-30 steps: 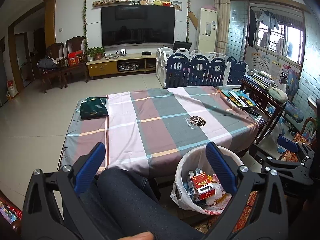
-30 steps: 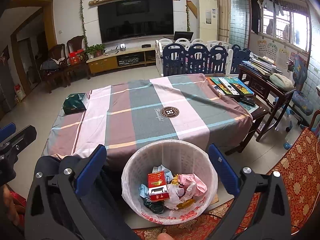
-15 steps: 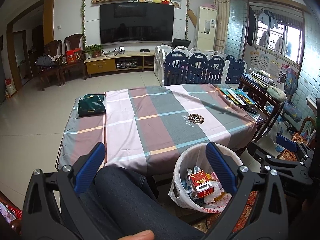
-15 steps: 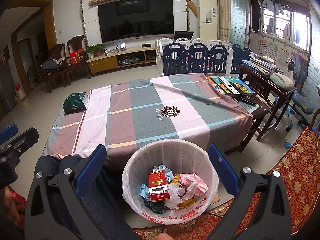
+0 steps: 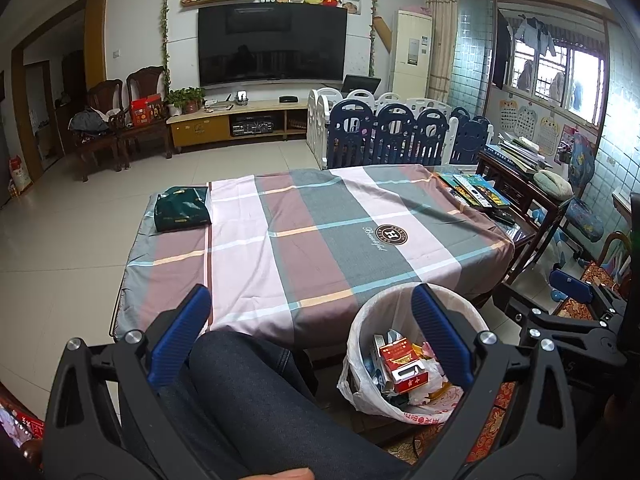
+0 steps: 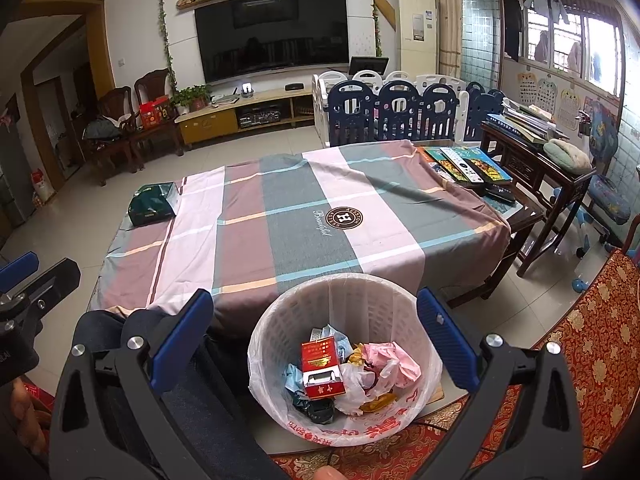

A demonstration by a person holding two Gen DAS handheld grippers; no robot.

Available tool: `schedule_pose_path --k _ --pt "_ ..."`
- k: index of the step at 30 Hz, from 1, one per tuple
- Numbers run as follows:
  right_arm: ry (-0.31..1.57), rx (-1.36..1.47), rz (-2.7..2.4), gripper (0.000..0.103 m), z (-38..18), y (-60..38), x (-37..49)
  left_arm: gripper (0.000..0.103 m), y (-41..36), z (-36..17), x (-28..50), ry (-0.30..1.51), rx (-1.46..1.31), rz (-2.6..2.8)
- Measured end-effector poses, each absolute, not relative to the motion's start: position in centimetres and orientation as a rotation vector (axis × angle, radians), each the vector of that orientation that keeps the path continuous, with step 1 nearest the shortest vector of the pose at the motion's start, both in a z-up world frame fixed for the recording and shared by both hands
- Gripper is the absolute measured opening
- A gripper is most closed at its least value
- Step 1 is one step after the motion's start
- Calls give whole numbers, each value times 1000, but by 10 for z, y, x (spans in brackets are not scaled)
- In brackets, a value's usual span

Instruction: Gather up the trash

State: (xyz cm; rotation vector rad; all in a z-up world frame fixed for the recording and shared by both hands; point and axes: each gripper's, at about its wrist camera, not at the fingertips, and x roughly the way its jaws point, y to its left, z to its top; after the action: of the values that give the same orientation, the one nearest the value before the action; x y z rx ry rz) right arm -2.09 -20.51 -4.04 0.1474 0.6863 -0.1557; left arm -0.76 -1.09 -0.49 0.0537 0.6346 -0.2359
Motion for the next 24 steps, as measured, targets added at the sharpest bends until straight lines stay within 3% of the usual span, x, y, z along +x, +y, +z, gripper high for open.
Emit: schedule_pose_path --k 24 --pt "688 152 -164 99 -42 -208 -23 100 -10 -11 -4 652 65 -191"
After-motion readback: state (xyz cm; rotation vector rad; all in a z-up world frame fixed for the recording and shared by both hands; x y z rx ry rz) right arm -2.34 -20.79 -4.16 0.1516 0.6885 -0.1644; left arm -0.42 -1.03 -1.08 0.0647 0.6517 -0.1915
